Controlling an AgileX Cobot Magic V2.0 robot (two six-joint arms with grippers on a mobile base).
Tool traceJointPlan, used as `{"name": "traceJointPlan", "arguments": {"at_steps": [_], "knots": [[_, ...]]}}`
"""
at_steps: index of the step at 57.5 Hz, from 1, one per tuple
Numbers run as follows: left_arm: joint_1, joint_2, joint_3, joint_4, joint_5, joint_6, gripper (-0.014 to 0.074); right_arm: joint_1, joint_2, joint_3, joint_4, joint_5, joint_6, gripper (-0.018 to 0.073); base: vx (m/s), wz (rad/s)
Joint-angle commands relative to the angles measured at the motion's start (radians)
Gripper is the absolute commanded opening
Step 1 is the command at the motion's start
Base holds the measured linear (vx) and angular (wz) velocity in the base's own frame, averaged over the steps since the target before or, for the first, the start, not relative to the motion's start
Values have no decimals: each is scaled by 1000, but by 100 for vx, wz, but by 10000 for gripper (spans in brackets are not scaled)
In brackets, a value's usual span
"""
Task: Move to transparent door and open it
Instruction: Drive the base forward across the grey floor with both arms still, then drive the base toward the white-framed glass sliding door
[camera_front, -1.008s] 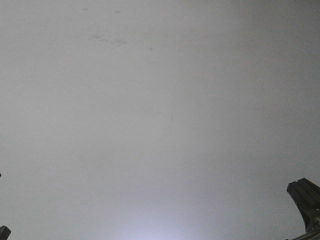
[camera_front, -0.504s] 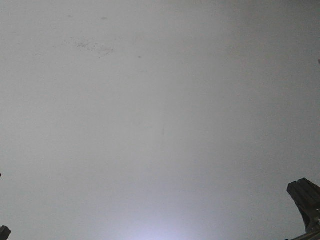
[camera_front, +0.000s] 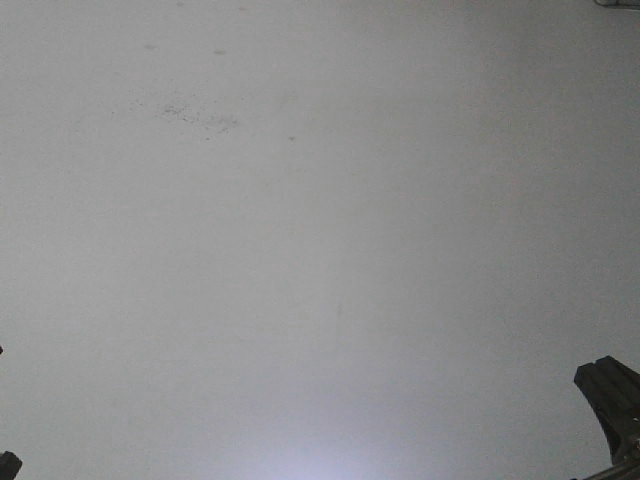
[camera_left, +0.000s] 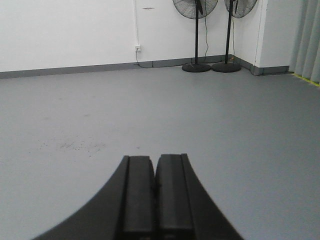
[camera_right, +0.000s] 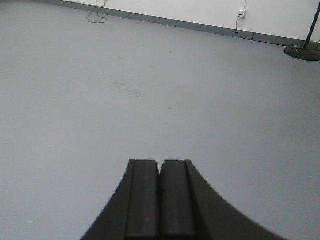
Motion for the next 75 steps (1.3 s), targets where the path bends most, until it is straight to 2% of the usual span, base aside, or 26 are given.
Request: {"name": "traceJointPlan", "arguments": {"at_steps": [1,37,75], "knots": [[-4,-15,9,-3,-89,-7,-6,-3,-12,5,-4,-79,-9,-6,39,9],[-4,-15,9,-3,-89,-7,-6,-3,-12,5,-4,-79,-9,-6,42,20],[-4,-15,9,-3,-89,-7,-6,-3,-12,5,-4,-79,-10,-6,50,63]]}}
